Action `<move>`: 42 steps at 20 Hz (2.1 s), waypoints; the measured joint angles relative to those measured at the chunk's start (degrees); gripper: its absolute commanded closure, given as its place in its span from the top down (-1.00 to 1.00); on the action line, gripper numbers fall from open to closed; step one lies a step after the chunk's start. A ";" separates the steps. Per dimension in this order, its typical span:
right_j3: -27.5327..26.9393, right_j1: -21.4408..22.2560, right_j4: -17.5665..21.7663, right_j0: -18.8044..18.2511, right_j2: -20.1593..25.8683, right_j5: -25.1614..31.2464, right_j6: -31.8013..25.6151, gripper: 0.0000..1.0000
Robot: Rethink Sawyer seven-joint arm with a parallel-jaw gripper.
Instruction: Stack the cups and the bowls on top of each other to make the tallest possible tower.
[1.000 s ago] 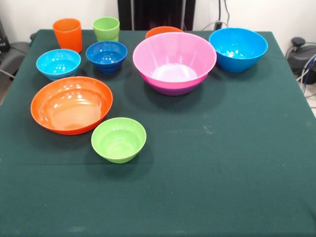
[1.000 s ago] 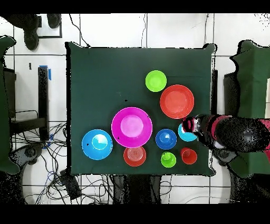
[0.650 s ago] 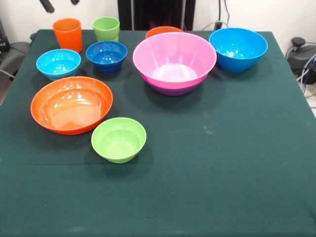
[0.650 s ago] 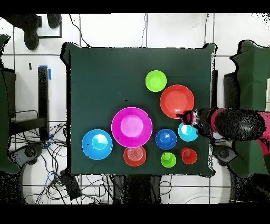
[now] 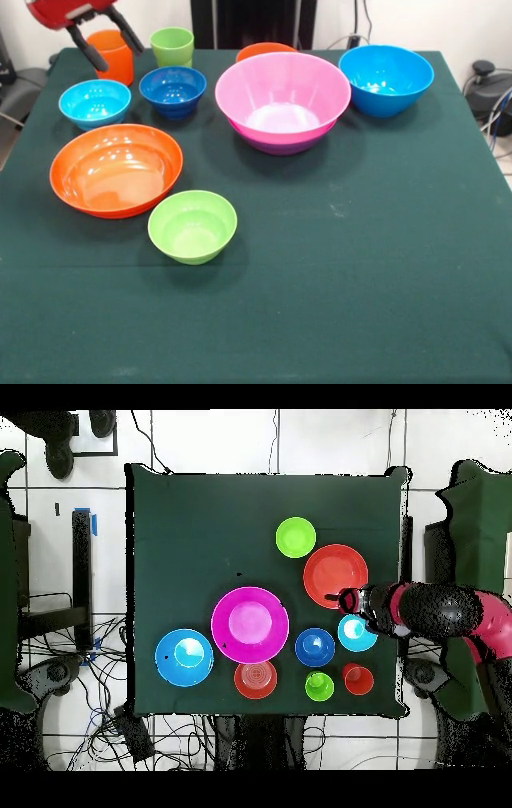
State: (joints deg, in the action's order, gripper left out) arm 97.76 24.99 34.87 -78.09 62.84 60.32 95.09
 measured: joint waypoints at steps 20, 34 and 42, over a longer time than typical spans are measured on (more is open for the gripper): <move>-0.25 -2.31 8.02 0.00 0.51 -1.90 -1.05 1.00; 1.86 10.05 17.13 0.00 4.65 -13.03 -4.49 1.00; 4.21 15.12 17.16 1.78 4.72 -18.24 -4.49 1.00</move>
State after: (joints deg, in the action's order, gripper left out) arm 101.97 40.11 52.03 -76.31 67.55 42.08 90.60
